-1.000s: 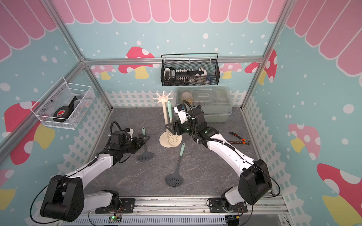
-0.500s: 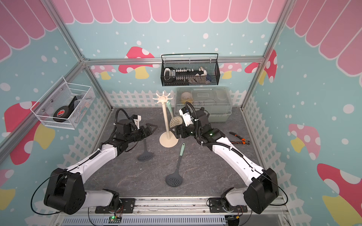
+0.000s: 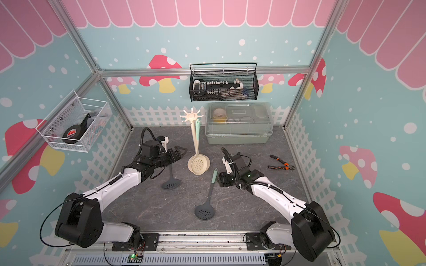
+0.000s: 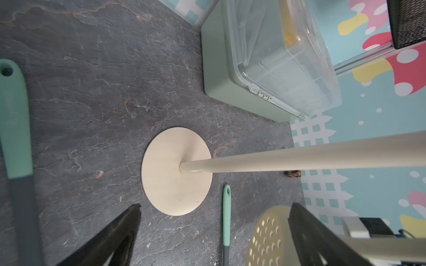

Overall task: Hang the skimmer on the kitchen utensil rack
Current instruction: Pick up the skimmer from the center of the board.

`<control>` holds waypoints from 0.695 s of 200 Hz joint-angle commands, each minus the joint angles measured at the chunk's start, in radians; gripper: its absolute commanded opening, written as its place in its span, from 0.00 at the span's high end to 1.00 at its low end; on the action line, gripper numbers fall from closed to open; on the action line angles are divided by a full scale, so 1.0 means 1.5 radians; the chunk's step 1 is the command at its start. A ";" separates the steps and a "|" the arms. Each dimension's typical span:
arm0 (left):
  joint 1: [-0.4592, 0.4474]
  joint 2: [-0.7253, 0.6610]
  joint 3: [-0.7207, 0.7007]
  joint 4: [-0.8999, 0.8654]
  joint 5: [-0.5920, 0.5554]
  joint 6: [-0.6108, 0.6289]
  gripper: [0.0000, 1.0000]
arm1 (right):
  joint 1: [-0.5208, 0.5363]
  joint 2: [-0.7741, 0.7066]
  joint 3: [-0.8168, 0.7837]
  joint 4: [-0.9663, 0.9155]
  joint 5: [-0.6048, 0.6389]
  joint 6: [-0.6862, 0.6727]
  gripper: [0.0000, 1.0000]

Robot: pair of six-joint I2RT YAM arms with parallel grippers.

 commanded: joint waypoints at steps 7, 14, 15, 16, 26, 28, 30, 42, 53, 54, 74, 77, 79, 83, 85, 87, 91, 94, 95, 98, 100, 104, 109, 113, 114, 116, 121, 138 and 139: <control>-0.001 -0.045 -0.013 -0.045 -0.072 0.028 0.01 | 0.014 -0.026 -0.043 0.051 0.006 0.082 0.35; -0.001 -0.055 -0.018 -0.055 -0.088 0.030 0.01 | 0.019 -0.023 -0.051 0.057 0.006 0.092 0.36; -0.001 -0.056 -0.018 -0.056 -0.090 0.031 0.01 | 0.019 -0.023 -0.052 0.058 0.006 0.094 0.37; -0.001 -0.057 -0.019 -0.058 -0.092 0.031 0.01 | 0.019 -0.022 -0.053 0.059 0.005 0.095 0.37; 0.001 -0.072 -0.028 -0.070 -0.111 0.033 0.01 | 0.029 -0.013 -0.061 0.071 0.004 0.108 0.38; 0.001 -0.076 -0.029 -0.072 -0.113 0.033 0.01 | 0.031 -0.011 -0.062 0.072 0.004 0.111 0.39; 0.001 -0.079 -0.032 -0.073 -0.116 0.034 0.01 | 0.033 -0.010 -0.063 0.075 0.005 0.113 0.39; 0.004 -0.098 -0.044 -0.081 -0.128 0.035 0.01 | 0.048 0.004 -0.067 0.094 0.009 0.130 0.39; 0.008 -0.116 -0.055 -0.088 -0.134 0.037 0.01 | 0.063 0.021 -0.069 0.110 0.013 0.143 0.40; 0.009 -0.117 -0.056 -0.089 -0.135 0.037 0.01 | 0.064 0.023 -0.069 0.111 0.013 0.144 0.39; 0.014 -0.145 -0.072 -0.105 -0.145 0.041 0.01 | 0.081 0.060 -0.063 0.138 0.011 0.161 0.40; 0.014 -0.149 -0.074 -0.107 -0.147 0.041 0.01 | 0.084 0.066 -0.063 0.143 0.012 0.164 0.40; 0.015 -0.152 -0.075 -0.109 -0.146 0.041 0.01 | 0.085 0.070 -0.062 0.146 0.011 0.166 0.40; 0.017 -0.156 -0.077 -0.113 -0.146 0.041 0.01 | 0.088 0.077 -0.061 0.153 0.010 0.170 0.40; 0.017 -0.159 -0.078 -0.115 -0.146 0.041 0.01 | 0.088 0.081 -0.060 0.156 0.009 0.172 0.40; 0.017 -0.161 -0.079 -0.117 -0.146 0.041 0.01 | 0.089 0.086 -0.060 0.159 0.009 0.174 0.40; 0.018 -0.165 -0.081 -0.120 -0.146 0.042 0.01 | 0.092 0.093 -0.059 0.164 0.009 0.177 0.41; 0.019 -0.169 -0.081 -0.123 -0.146 0.042 0.01 | 0.093 0.098 -0.058 0.167 0.010 0.181 0.42; 0.019 -0.169 -0.082 -0.124 -0.146 0.043 0.01 | 0.093 0.100 -0.058 0.169 0.011 0.182 0.42; 0.019 -0.173 -0.083 -0.127 -0.147 0.043 0.01 | 0.095 0.104 -0.060 0.171 0.014 0.185 0.42; 0.019 -0.175 -0.084 -0.129 -0.146 0.044 0.01 | 0.096 0.107 -0.060 0.172 0.018 0.188 0.43; 0.020 -0.179 -0.085 -0.133 -0.147 0.045 0.01 | 0.098 0.113 -0.063 0.176 0.026 0.193 0.43; 0.020 -0.184 -0.086 -0.137 -0.148 0.046 0.01 | 0.099 0.117 -0.068 0.182 0.034 0.200 0.44; 0.021 -0.188 -0.088 -0.141 -0.149 0.046 0.01 | 0.100 0.120 -0.072 0.187 0.040 0.205 0.44; 0.022 -0.190 -0.088 -0.142 -0.149 0.046 0.01 | 0.100 0.121 -0.073 0.189 0.041 0.206 0.44; 0.022 -0.191 -0.088 -0.144 -0.150 0.046 0.01 | 0.100 0.122 -0.075 0.191 0.044 0.209 0.44; 0.023 -0.195 -0.088 -0.149 -0.149 0.047 0.01 | 0.101 0.125 -0.078 0.196 0.049 0.214 0.45; 0.028 -0.210 -0.088 -0.162 -0.148 0.049 0.01 | 0.105 0.142 -0.082 0.204 0.060 0.225 0.47; 0.028 -0.210 -0.088 -0.163 -0.148 0.049 0.01 | 0.106 0.143 -0.082 0.204 0.060 0.225 0.47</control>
